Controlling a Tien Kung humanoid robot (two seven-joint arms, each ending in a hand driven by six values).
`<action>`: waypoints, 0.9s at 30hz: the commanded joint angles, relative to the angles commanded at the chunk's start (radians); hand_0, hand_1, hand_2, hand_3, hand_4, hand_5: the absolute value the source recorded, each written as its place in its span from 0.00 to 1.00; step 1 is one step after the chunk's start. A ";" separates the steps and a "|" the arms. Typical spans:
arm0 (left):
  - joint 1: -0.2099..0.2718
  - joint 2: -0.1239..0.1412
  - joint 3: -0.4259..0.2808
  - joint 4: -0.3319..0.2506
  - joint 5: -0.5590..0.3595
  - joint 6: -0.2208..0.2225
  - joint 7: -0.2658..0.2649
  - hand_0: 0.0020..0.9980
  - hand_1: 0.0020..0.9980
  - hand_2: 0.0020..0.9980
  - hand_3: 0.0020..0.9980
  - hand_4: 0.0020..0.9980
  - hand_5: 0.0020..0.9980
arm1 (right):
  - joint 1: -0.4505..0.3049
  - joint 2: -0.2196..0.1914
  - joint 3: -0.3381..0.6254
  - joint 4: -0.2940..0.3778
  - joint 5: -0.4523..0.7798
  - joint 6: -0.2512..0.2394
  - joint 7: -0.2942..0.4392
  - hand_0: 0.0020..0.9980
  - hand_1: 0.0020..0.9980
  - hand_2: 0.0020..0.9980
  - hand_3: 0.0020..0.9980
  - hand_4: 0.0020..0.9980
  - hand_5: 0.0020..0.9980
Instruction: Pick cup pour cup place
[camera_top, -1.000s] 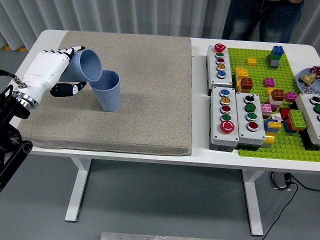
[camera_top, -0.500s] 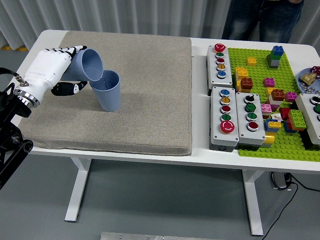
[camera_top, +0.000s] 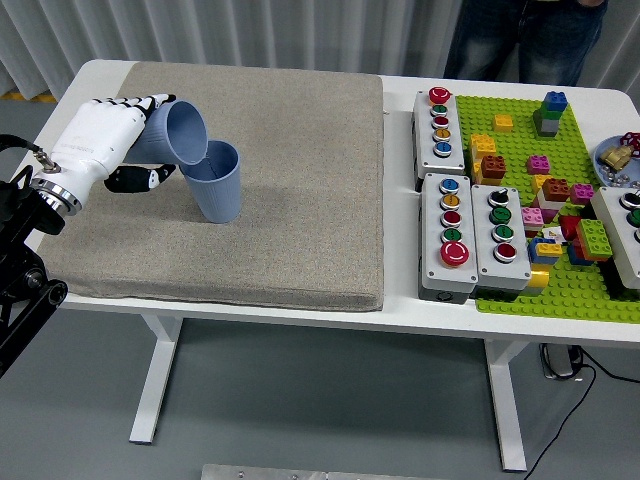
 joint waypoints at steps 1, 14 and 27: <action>-0.001 0.001 0.002 0.000 0.000 -0.001 0.001 0.57 0.60 0.76 0.74 0.33 0.00 | -0.001 0.000 0.000 0.000 0.000 0.000 0.000 0.75 0.70 0.75 0.61 0.10 0.26; -0.006 0.002 0.012 0.004 0.000 0.002 0.008 0.57 0.60 0.76 0.74 0.33 0.00 | -0.006 0.001 0.000 0.000 -0.002 0.000 0.000 0.75 0.70 0.75 0.61 0.10 0.26; -0.021 0.015 0.028 0.004 0.000 0.002 0.015 0.57 0.60 0.76 0.75 0.33 0.00 | -0.005 0.000 0.000 0.000 -0.001 -0.001 0.001 0.75 0.70 0.75 0.61 0.10 0.26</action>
